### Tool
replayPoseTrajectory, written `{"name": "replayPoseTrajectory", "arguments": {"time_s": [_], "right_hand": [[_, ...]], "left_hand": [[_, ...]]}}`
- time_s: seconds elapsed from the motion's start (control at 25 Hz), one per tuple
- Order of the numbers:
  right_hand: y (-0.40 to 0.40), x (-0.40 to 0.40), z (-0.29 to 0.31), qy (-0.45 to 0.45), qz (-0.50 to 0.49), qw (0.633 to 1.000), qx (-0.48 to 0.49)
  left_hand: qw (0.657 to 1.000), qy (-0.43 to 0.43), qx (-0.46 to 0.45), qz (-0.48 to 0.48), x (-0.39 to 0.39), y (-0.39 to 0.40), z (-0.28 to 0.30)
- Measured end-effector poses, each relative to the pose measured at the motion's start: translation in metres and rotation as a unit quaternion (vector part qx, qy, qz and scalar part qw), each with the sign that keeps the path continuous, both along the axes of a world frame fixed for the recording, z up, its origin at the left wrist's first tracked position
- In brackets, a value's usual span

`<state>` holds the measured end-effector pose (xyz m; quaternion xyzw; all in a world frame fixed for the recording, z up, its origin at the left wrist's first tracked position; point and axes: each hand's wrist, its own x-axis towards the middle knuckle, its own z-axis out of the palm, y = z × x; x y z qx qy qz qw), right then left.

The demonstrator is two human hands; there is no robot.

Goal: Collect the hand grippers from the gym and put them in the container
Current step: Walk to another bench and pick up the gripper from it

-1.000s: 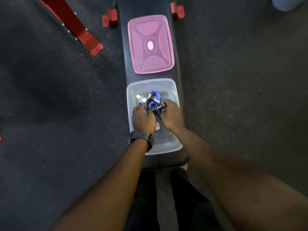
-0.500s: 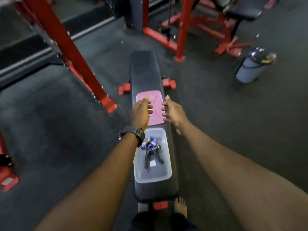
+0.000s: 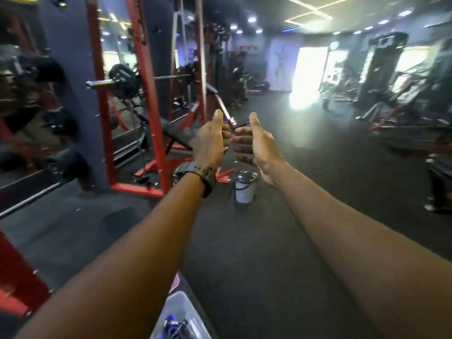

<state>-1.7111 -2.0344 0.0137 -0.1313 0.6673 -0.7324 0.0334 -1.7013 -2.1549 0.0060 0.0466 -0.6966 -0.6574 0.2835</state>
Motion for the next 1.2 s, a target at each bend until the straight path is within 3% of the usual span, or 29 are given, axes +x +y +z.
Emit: {"name": "replayPoseTrajectory", "arguments": {"time_s": [0.32, 0.52, 0.72, 0.96, 1.2], "right_hand": [[0.279, 0.126, 0.073, 0.082, -0.248, 0.965, -0.011], [0.440, 0.246, 0.082, 0.077, -0.410, 0.909, 0.008], [0.564, 0.383, 0.058, 0.049, -0.580, 0.812, 0.025], [0.632, 0.566, 0.012, 0.000, -0.781, 0.625, -0.001], [0.628, 0.636, -0.017, -0.034, -0.837, 0.545, 0.006]], "left_hand": [[0.968, 0.053, 0.010, -0.247, 0.061, 0.269, 0.067], [0.922, 0.070, 0.000, -0.381, 0.140, 0.448, 0.078], [0.848, 0.042, 0.014, -0.527, 0.236, 0.580, 0.069], [0.723, 0.009, 0.013, -0.691, 0.357, 0.681, 0.050], [0.666, 0.007, 0.018, -0.746, 0.414, 0.711, 0.037]]}}
